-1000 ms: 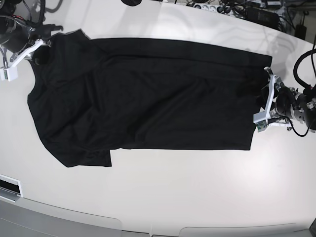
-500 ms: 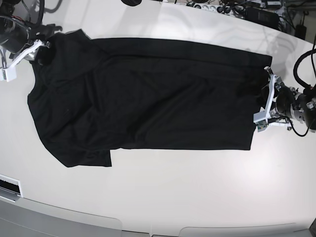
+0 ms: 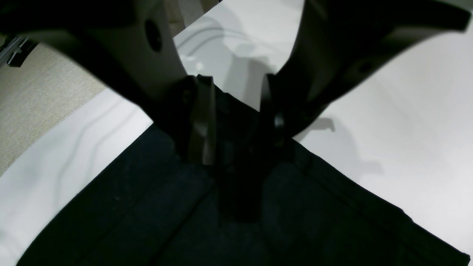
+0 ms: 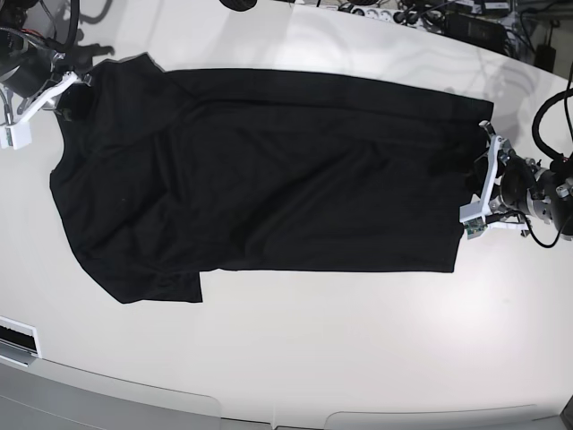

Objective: Layout the t-shirt on the table in an organized manner, then fold the t-shirt properly
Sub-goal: 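Release the shirt with the right gripper and lift it away, then move the right gripper over the shirt body and lower it to grasp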

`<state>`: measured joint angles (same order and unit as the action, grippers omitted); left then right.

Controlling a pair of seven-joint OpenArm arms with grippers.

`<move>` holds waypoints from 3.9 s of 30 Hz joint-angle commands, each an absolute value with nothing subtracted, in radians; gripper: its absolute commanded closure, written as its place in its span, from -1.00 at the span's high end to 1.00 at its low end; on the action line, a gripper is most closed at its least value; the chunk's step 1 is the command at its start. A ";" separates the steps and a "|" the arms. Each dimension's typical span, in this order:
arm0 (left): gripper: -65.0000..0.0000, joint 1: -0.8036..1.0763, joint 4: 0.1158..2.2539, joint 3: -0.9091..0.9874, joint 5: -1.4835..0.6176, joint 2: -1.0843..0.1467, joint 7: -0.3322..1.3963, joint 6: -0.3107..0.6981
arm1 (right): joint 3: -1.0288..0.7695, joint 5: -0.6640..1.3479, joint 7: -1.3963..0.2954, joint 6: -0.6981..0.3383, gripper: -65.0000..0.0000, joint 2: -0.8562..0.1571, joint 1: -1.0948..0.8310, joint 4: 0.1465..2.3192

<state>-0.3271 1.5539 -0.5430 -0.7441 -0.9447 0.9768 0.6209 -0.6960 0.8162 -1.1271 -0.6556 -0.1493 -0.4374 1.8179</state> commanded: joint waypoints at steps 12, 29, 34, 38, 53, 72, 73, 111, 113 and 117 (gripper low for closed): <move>-0.35 -0.346 1.562 -0.531 -0.754 -0.964 0.973 0.620 | -0.703 0.418 -1.119 -0.302 -0.03 -0.229 -0.441 1.831; -0.35 -0.347 1.562 -0.531 -0.787 -0.964 0.973 0.621 | -0.703 0.656 -1.063 -0.364 -0.02 -0.113 -0.437 1.775; -0.35 -0.346 1.562 -0.531 -0.783 -0.965 0.985 0.621 | -0.717 0.659 -1.005 -0.353 -0.02 -0.111 -0.437 1.676; -0.35 -0.347 1.562 -0.531 -0.787 -0.964 0.988 0.621 | -0.768 0.688 -1.005 -0.347 -0.02 -0.111 -0.429 1.646; -0.35 -0.347 1.562 -0.531 -0.795 -0.964 0.988 0.622 | -0.838 0.821 -1.032 -0.403 -0.02 -0.084 -0.385 1.561; -0.35 -0.347 1.562 -0.531 -0.795 -0.964 0.988 0.621 | -0.838 1.255 -1.348 -0.698 -0.03 -0.084 -0.540 1.562; -0.35 -0.347 1.562 -0.531 -0.795 -0.964 0.988 0.621 | -0.838 1.261 -1.348 -0.698 -0.03 -0.083 -0.544 1.562; -0.35 -0.347 1.562 -0.531 -0.796 -0.964 0.988 0.636 | -0.675 0.841 -1.042 -0.641 -0.28 0.008 -0.498 1.551; -0.35 -0.347 1.562 -0.531 -0.796 -0.964 0.988 0.636 | -0.675 0.851 -1.048 -0.652 -0.84 0.007 -0.493 1.551; -0.35 -0.347 1.562 -0.531 -0.795 -0.964 0.988 0.636 | -0.675 1.039 -1.176 -0.698 -1.00 -0.003 -0.484 1.559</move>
<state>-0.3275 1.5539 -0.5430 -0.7860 -0.9447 0.9920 0.6334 -0.6720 1.0210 -1.1934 -0.6861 0.0029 -0.4831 1.5406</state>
